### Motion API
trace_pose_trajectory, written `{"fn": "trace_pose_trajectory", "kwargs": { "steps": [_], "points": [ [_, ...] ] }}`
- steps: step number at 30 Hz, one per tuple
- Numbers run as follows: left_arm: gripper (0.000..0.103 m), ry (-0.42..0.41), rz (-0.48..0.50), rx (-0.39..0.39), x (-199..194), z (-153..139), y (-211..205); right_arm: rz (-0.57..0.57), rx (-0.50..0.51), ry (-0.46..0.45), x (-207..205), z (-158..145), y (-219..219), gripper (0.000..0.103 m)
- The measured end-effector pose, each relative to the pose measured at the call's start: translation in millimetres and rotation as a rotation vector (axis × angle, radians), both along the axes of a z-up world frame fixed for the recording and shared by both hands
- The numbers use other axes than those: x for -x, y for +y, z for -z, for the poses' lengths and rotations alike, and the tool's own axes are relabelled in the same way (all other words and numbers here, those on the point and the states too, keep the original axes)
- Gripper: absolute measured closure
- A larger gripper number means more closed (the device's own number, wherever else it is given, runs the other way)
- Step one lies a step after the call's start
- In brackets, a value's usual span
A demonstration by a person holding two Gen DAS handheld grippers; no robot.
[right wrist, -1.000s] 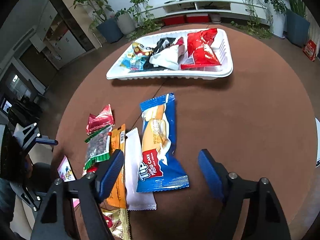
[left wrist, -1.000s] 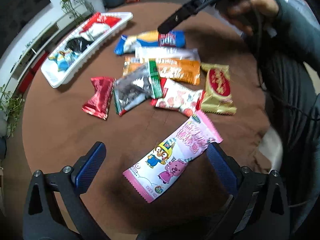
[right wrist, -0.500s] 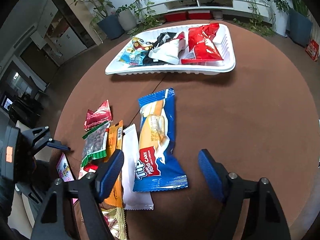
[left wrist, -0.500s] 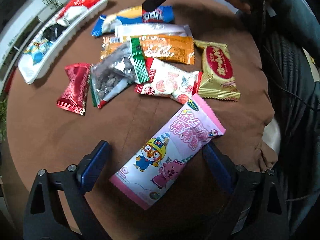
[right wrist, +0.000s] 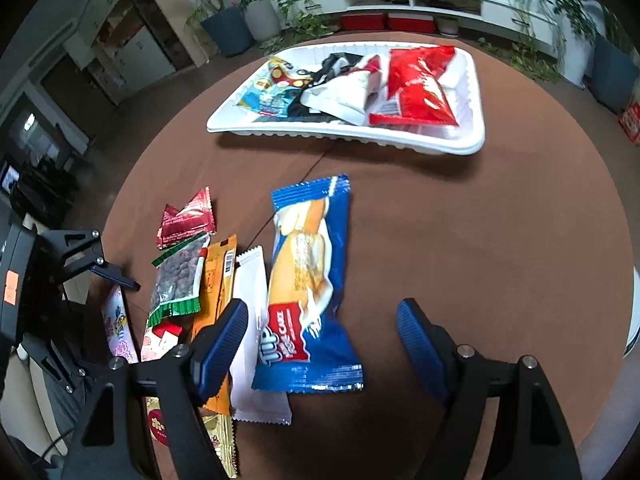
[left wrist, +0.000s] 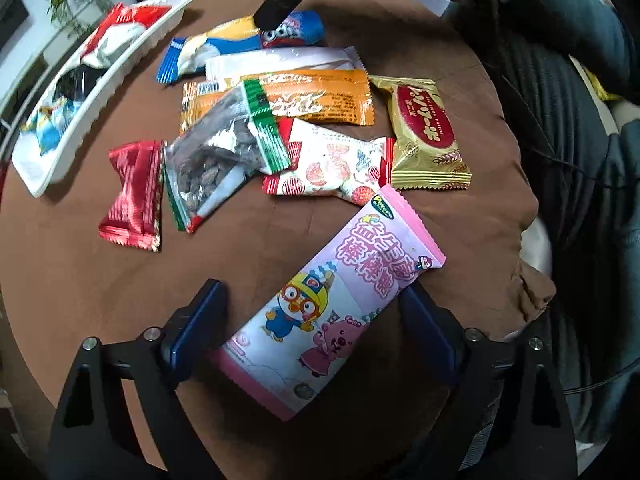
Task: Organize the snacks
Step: 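Grasp the pink Pororo packet with left tool while right tool grasps blue Yup cake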
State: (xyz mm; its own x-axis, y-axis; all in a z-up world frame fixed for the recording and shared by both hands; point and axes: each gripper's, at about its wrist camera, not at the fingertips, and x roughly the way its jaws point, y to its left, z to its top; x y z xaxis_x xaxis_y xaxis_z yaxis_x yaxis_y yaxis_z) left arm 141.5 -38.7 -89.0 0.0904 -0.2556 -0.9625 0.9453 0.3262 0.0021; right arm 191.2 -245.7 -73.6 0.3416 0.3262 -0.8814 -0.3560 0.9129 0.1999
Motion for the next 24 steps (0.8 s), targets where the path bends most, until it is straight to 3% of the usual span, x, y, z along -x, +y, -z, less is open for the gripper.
{"fn": "trace_pose_trajectory", "kwargs": {
  "steps": [4,9,20,24],
  "points": [
    [0.014,-0.031,0.025,0.021,9.2,-4.1,-4.3,-0.025,0.062,0.008,-5.3,3.8,7.6,0.024],
    [0.013,0.016,0.033,0.032,7.5,1.9,-8.7,-0.015,0.087,0.004,-12.5,7.4,8.6,0.024],
    [0.013,0.01,0.021,0.042,3.3,0.6,-3.2,-0.042,0.127,0.006,-22.3,19.1,16.6,0.028],
    [0.018,0.01,0.024,0.036,8.4,0.5,-9.2,-0.061,0.156,-0.011,-20.6,18.3,22.2,0.039]
  ]
}}
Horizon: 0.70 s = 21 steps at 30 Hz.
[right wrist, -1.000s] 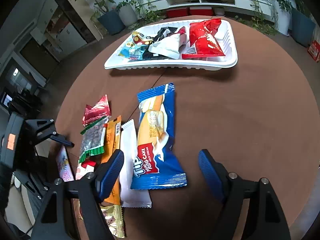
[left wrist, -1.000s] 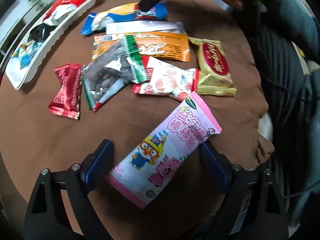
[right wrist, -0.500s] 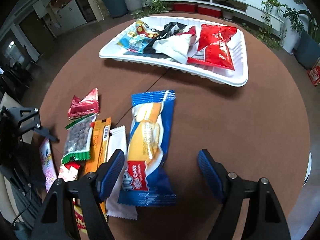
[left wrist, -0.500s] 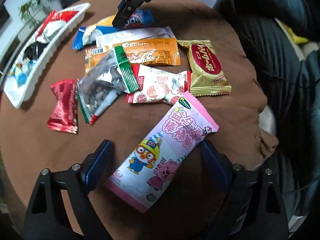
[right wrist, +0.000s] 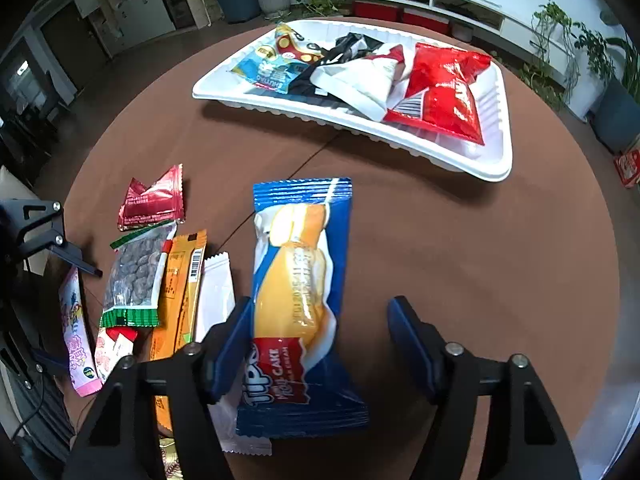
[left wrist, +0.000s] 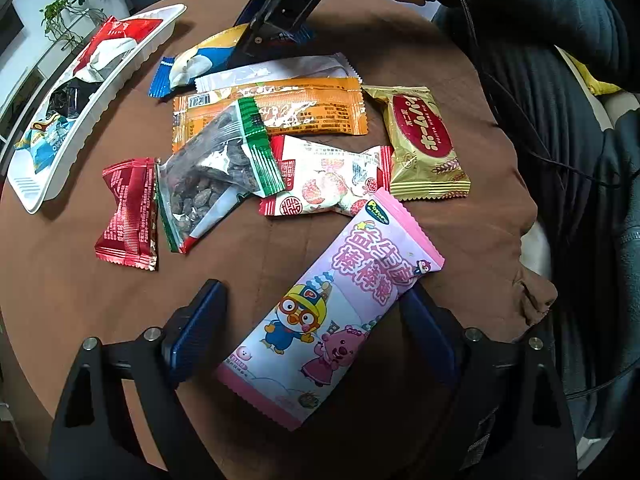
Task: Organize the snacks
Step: 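Grasp the pink Pororo packet with left tool while right tool grasps blue Yup cake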
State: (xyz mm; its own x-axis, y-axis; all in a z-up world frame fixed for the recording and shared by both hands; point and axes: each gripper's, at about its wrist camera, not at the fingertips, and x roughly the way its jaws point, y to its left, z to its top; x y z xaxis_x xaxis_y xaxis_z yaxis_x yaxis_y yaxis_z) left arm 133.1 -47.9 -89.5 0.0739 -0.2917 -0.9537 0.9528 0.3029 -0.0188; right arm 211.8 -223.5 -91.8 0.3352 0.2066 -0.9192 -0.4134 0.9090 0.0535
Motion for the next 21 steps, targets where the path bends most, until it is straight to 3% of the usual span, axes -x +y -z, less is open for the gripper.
{"fn": "trace_pose_trajectory", "kwargs": {
  "steps": [2,4,7,17,21],
  "points": [
    [0.023,-0.001,0.004,0.004,-0.7,-2.1,-0.3,-0.01,0.024,-0.013,1.6,-0.2,2.7,0.044],
    [0.04,-0.006,0.002,0.014,0.8,-5.2,-0.3,-0.014,0.043,-0.026,4.1,-0.8,3.8,0.05],
    [0.054,-0.008,-0.017,0.004,-2.5,-9.1,1.2,-0.009,0.047,-0.034,4.8,-1.6,1.8,0.059],
    [0.054,0.011,-0.012,-0.079,-10.4,-12.4,-7.6,-0.023,0.047,-0.047,6.0,-1.3,1.9,0.06],
    [0.056,0.016,-0.028,-0.097,-9.9,-11.2,-8.6,-0.013,0.044,-0.054,7.5,-1.9,-0.5,0.07]
  ]
}}
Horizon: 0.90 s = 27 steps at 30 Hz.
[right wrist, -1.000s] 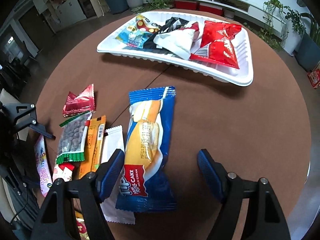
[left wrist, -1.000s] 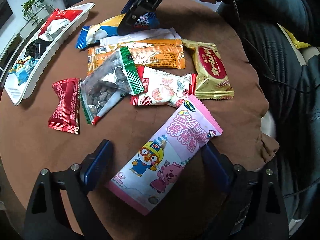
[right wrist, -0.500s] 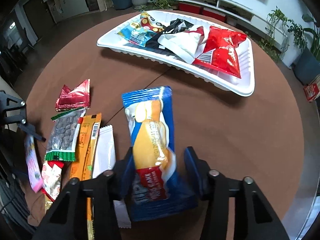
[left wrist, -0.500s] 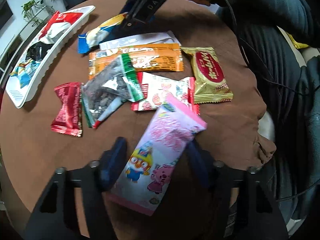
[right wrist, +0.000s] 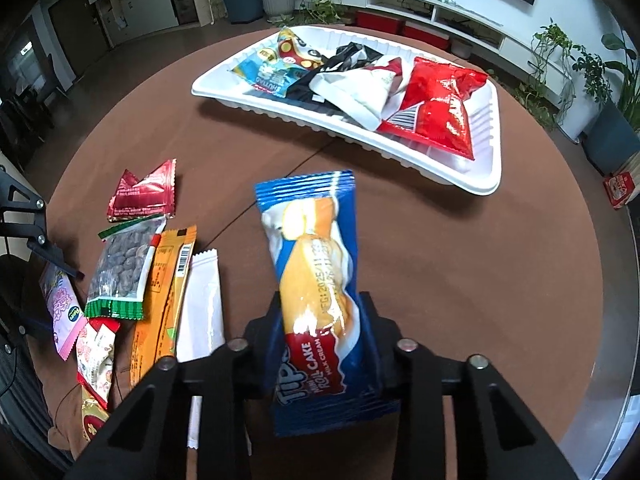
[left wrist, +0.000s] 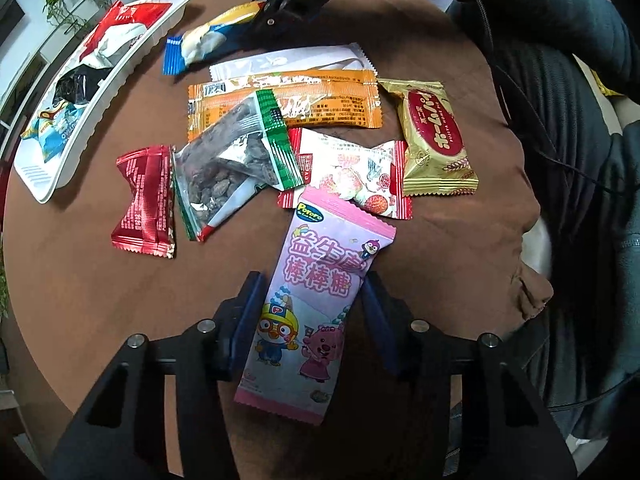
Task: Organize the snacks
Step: 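Grasp the pink Pororo packet with left tool while right tool grasps blue Yup cake, then carry both packets over the white tray and open both tools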
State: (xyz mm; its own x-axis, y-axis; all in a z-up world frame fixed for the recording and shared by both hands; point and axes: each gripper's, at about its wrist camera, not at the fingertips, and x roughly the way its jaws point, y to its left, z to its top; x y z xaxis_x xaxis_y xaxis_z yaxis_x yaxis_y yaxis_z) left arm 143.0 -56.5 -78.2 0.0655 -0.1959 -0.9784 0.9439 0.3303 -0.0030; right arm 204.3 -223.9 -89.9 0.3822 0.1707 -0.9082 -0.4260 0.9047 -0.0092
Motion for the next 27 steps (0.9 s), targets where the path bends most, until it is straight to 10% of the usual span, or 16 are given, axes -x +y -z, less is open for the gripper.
{"fn": "trace_pose_trajectory", "kwargs": {
  "steps": [13,27],
  "points": [
    [0.071,-0.046,-0.089,0.016,6.4,-9.0,3.5,0.016,-0.041,-0.036,8.0,-9.4,-10.0,0.073],
    [0.071,-0.074,-0.537,0.396,-13.4,-69.4,46.8,0.11,-0.169,-0.132,25.3,-40.5,-30.2,0.073]
  ]
}}
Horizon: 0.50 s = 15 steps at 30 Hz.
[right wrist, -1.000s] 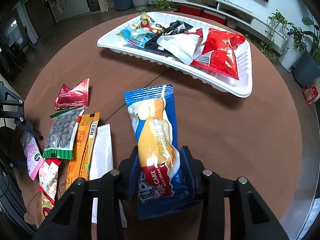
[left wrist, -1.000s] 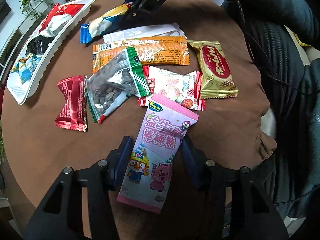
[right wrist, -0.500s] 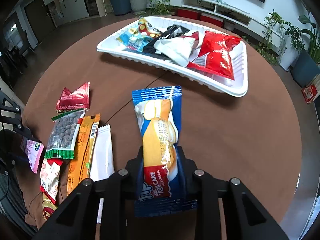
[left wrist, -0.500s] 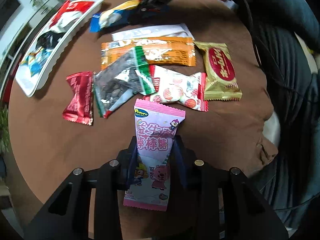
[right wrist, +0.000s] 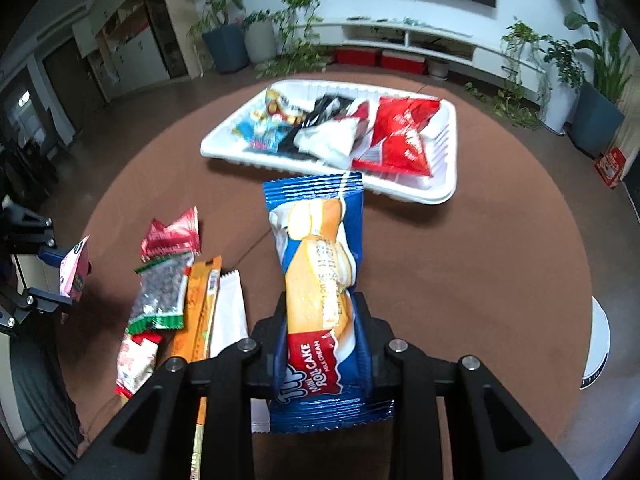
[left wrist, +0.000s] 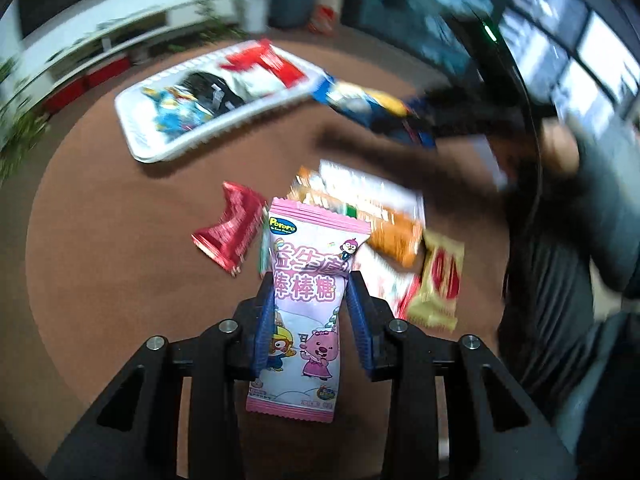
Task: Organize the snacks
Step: 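Carry both packets over the white tray and open both tools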
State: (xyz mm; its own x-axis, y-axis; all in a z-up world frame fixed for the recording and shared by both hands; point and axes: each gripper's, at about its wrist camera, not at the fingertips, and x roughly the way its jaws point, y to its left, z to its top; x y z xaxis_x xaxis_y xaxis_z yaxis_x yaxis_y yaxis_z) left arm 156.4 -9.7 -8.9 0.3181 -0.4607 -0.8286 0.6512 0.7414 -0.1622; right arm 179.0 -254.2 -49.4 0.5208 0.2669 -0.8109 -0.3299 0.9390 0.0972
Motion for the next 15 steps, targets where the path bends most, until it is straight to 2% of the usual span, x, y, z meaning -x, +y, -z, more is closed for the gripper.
{"fn": "trace_pose_trajectory", "kwargs": {
  "steps": [4,8,15],
  "points": [
    [0.071,-0.043,-0.17,0.088,-8.2,-11.0,13.4,0.039,-0.05,-0.025,8.6,-8.7,-7.9,0.073],
    [0.071,-0.058,-0.288,0.172,-25.5,-18.8,25.1,0.069,-0.079,-0.062,13.3,-19.7,-13.5,0.073],
    [0.071,-0.108,-0.331,0.203,-66.5,-50.4,18.2,0.112,-0.143,-0.114,-4.3,-48.2,-24.6,0.073]
  ]
}}
